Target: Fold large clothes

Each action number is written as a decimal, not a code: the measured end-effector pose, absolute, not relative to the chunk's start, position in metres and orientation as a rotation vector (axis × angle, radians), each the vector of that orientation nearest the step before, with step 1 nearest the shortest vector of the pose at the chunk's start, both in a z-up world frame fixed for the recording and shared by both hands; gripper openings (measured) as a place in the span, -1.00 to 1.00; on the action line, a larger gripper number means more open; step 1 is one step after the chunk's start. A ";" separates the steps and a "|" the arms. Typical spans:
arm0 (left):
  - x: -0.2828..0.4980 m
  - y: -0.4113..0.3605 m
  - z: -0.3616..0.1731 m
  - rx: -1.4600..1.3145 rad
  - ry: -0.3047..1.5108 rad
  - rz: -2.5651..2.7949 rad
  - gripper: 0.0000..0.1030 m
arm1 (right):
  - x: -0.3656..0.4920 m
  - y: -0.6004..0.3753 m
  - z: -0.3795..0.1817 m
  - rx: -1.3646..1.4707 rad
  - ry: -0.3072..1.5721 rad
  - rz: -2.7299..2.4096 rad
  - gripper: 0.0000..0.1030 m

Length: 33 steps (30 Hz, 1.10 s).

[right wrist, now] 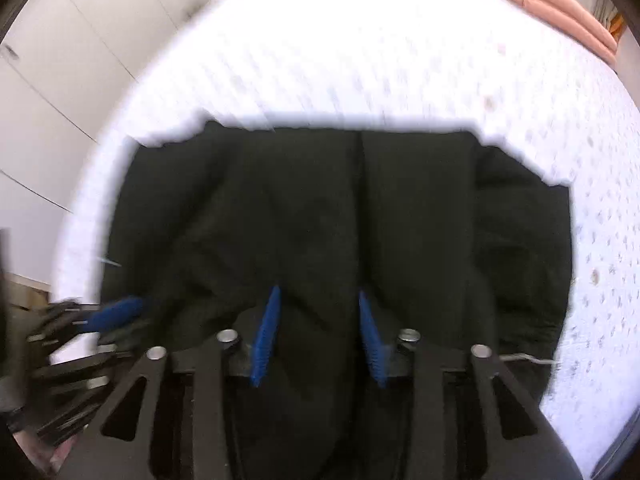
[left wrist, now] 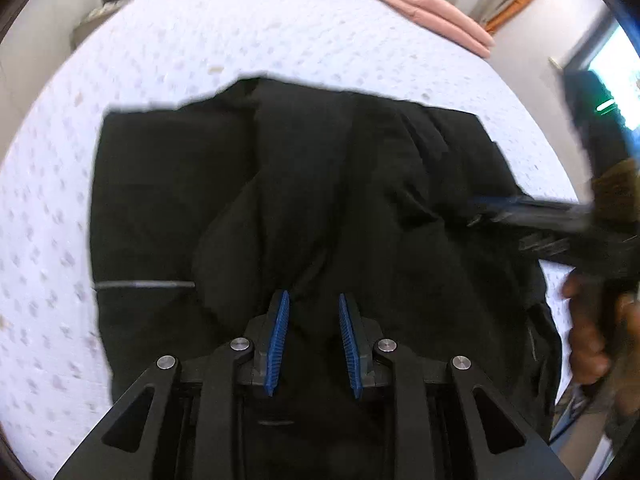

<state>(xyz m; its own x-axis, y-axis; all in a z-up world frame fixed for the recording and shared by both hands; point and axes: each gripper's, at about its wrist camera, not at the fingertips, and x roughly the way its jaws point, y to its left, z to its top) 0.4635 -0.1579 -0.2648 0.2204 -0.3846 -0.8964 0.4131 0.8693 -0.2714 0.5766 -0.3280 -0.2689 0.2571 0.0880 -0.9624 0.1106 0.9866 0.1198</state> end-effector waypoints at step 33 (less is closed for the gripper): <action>0.434 -0.152 -0.269 0.118 1.206 -0.582 -0.46 | 0.443 -0.296 -0.253 0.288 1.331 0.003 -0.44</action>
<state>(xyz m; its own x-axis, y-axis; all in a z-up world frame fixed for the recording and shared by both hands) 0.4336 -0.1520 -0.2694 0.2305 -0.3610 -0.9036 0.4832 0.8485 -0.2157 0.4425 -0.2963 -0.2531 0.2429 0.1661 -0.9557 0.1612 0.9646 0.2086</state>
